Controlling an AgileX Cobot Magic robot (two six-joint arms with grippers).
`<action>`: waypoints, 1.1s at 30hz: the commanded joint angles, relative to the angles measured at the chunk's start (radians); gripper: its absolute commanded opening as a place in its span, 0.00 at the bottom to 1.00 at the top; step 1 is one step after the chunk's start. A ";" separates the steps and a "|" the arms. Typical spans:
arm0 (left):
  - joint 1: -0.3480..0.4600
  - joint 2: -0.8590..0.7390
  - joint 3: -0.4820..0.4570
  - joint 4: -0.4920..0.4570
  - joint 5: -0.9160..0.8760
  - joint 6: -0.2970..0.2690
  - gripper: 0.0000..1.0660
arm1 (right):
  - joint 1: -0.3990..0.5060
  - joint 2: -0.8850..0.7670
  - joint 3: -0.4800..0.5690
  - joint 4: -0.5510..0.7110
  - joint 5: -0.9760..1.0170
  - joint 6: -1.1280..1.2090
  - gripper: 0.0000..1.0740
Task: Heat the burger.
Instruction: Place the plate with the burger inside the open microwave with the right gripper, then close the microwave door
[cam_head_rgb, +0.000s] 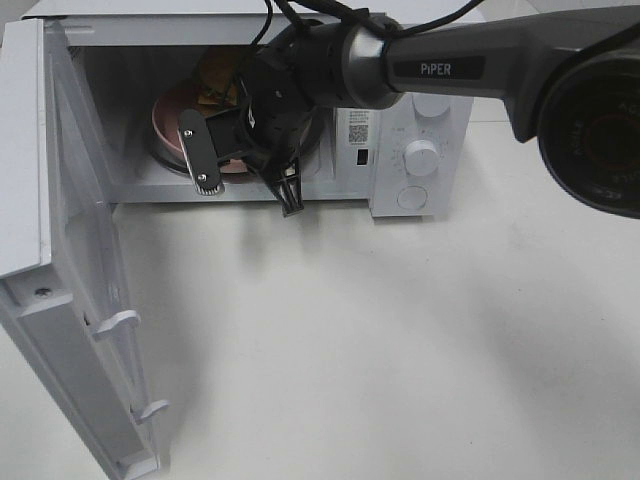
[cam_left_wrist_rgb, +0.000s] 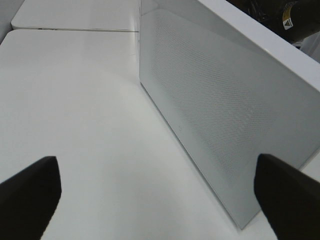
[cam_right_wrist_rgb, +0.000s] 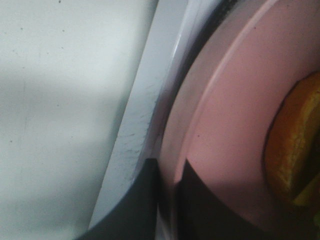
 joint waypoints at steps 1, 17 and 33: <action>0.001 -0.018 0.002 -0.005 0.006 -0.003 0.92 | -0.006 -0.008 -0.040 -0.030 -0.054 0.000 0.03; 0.001 -0.018 0.002 -0.005 0.006 -0.004 0.92 | -0.007 0.006 -0.049 -0.013 -0.075 0.056 0.36; 0.001 -0.018 0.002 -0.005 0.006 -0.004 0.92 | -0.007 -0.088 0.103 -0.012 -0.159 0.100 0.59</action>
